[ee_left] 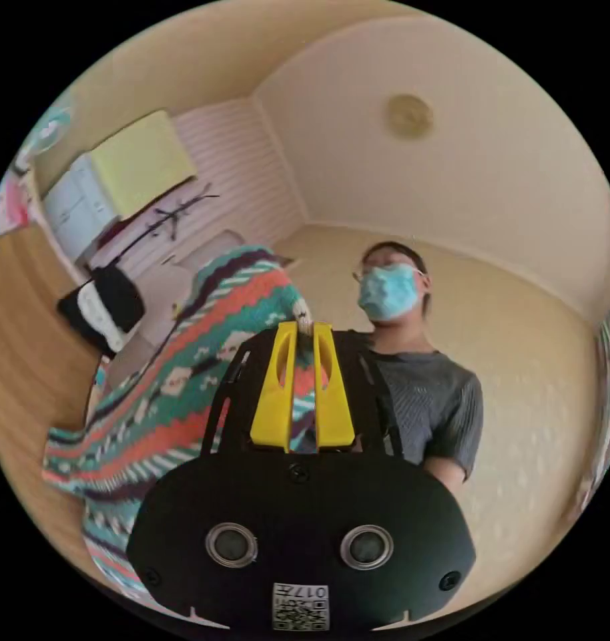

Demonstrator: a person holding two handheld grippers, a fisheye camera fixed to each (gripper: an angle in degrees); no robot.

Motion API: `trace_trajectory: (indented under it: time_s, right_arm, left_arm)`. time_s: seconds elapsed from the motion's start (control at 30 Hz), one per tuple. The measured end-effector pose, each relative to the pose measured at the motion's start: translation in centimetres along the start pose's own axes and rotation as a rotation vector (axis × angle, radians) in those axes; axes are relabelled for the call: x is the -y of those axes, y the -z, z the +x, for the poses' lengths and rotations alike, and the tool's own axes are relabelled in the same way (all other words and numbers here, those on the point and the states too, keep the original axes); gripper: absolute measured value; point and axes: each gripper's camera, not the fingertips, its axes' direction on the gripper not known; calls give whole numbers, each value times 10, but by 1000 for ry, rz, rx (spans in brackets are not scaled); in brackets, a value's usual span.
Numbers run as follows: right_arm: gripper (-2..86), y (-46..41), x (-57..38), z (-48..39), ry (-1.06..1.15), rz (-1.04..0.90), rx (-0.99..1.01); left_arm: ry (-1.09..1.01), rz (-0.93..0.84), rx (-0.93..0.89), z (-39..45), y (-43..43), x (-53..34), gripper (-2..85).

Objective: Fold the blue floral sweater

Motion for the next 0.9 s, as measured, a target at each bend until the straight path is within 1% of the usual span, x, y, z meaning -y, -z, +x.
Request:
trace_trajectory:
  time_s: [0.03, 0.07, 0.1, 0.13, 0.17, 0.2, 0.23, 0.3, 0.33, 0.37, 0.4, 0.47, 0.57, 0.63, 0.67, 0.7, 0.73, 0.77, 0.83, 0.87, 0.9]
  right_arm:
    - [61, -9, 3, -10, -1, -34, -90]
    - [61, -15, 5, -15, -1, -56, -144]
    - [60, -30, 11, -25, -2, -103, -247]
    - [60, -46, 17, -34, 9, -141, -332]
    - [59, -54, 19, -38, 15, -156, -368]
    - [59, -69, 24, -45, 22, -174, -434]
    - [59, -82, 30, -52, 33, -179, -488]
    - [58, -98, 38, -63, 61, -170, -538]
    - [57, -109, 45, -70, 84, -179, -553]
    - [57, -116, 48, -73, 86, -194, -574]
    - [57, -129, 56, -78, 77, -214, -637]
    - [57, -139, 65, -87, 81, -208, -702]
    - [58, -150, 76, -106, 130, -178, -687]
    - [57, -166, 85, -128, 195, -184, -743]
    - [57, -170, 86, -133, 212, -185, -755]
    - [57, -174, 89, -143, 243, -177, -761]
    - [57, -175, 91, -152, 267, -156, -737]
    - [57, -174, 92, -155, 273, -148, -716]
    - [58, -173, 96, -163, 284, -144, -664]
    - [58, -173, 96, -164, 286, -142, -669]
    - [59, -172, 96, -167, 284, -131, -687]
  left_arm:
    - [18, 27, 82, -1, 5, -5, 36]
    - [54, 74, 257, -2, 12, -14, 27]
    - [107, 116, 441, -1, 15, -22, 44]
    - [127, 137, 521, 1, 14, -25, 52]
    - [137, 156, 635, 5, 7, -28, 81]
    - [114, 140, 687, 10, -8, -28, 100]
    - [94, 121, 694, 11, -19, -27, 106]
    - [15, 19, 691, 14, -73, -21, 124]
    - [1, -4, 698, 15, -88, -20, 131]
    - [-26, -47, 717, 16, -118, -18, 146]
    - [-53, -83, 751, 17, -147, -16, 157]
    - [-84, -111, 829, 21, -186, -14, 172]
    - [-109, -68, 929, 29, -230, -11, 185]
    - [-109, -7, 1062, 34, -244, -10, 184]
    - [-108, 26, 1185, 35, -250, -9, 181]
    - [-133, 38, 1261, 39, -257, -8, 179]
    - [-156, 22, 1264, 40, -262, -7, 178]
    - [-193, -37, 1245, 40, -276, -4, 163]
    - [-300, -87, 1160, 45, -297, -4, 91]
    - [-333, -68, 1180, 50, -309, -6, 56]
    - [-380, -59, 1219, 54, -320, -8, 49]
